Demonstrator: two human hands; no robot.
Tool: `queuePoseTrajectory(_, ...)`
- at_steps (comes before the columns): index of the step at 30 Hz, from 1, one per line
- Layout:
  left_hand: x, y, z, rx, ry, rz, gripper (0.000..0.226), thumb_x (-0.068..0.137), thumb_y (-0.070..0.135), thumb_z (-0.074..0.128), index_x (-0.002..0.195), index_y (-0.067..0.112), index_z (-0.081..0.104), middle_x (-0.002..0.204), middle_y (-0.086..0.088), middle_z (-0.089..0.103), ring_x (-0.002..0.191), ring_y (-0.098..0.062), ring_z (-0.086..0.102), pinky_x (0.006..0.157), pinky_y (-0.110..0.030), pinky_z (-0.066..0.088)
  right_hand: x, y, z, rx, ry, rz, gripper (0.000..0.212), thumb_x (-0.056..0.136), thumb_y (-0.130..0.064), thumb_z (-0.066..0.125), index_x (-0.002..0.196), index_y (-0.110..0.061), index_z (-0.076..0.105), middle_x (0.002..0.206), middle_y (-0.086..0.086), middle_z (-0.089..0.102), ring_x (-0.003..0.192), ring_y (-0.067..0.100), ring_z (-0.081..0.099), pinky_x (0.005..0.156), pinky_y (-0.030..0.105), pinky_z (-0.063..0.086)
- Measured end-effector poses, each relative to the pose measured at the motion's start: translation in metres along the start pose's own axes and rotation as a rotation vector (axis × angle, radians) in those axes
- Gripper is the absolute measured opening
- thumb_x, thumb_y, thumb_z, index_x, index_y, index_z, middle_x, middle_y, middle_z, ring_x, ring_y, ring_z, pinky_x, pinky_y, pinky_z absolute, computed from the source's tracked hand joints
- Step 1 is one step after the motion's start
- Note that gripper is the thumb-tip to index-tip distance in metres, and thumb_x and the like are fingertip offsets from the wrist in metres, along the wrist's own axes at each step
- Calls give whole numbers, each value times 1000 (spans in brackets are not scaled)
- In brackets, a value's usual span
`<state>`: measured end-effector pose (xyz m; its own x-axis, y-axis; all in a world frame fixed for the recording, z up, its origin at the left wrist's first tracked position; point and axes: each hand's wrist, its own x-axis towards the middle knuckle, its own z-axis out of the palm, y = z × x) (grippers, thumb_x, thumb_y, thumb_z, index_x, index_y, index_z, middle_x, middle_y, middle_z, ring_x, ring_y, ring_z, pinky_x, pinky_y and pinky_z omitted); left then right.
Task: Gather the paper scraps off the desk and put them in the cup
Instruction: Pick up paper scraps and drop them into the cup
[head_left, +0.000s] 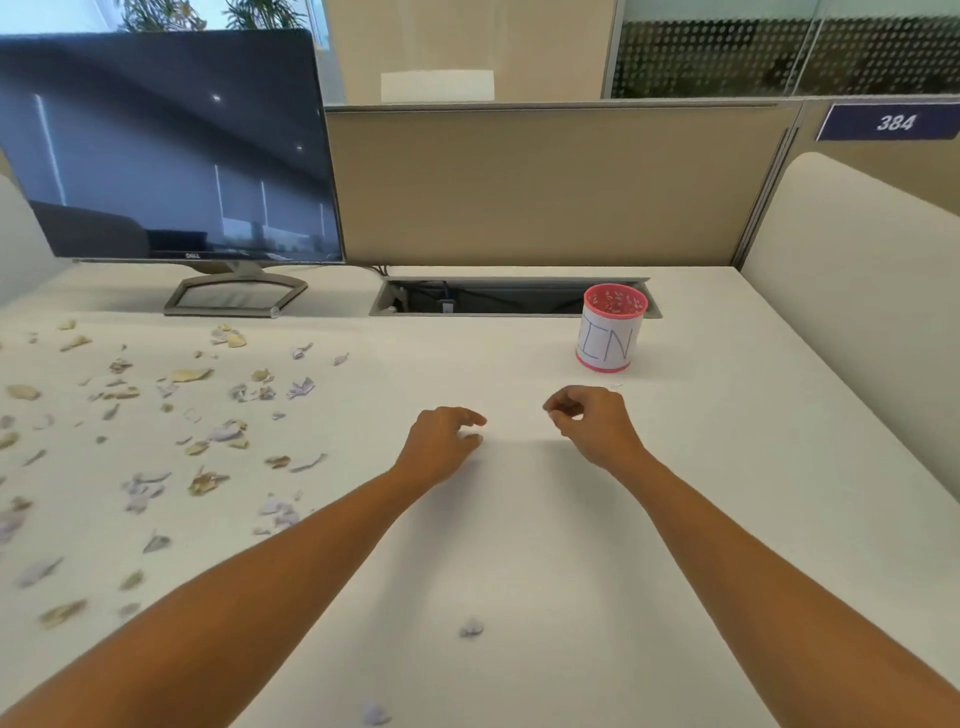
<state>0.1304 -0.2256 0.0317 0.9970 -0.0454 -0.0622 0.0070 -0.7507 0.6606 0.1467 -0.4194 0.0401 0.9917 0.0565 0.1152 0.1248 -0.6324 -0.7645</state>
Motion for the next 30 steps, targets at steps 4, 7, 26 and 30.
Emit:
queuePoseTrajectory(4,-42,-27,-8,90,-25,-27,30,89,18,57,118,18,63,125,-4,62,114,-20,57,95,-25,40,-28,-9,20,-39,-119,-20,15,84,-5,58,93,-6,71,90,3,69,77,13,56,64,9,42)
queuePoseTrajectory(7,-75,-45,-11,116,-9,-5,29,88,15,56,117,17,63,128,0,61,119,-18,55,100,-25,39,-51,-16,34,-74,-258,-18,15,85,-12,60,96,-11,70,88,-5,62,76,10,54,57,5,38)
queuePoseTrajectory(26,-234,-135,-63,12,511,-289,45,86,13,63,130,14,52,145,-4,43,135,-22,39,112,-35,28,-166,-55,74,-110,-561,-92,50,60,-51,80,99,-22,67,95,-10,53,84,4,56,75,16,47)
queuePoseTrajectory(30,-242,-146,-72,-6,537,-469,64,83,19,67,140,13,37,153,-7,27,138,-27,33,113,-41,26,-176,-63,83,-123,-632,-150,52,62,-41,81,107,-21,64,95,-10,46,78,7,57,68,11,45)
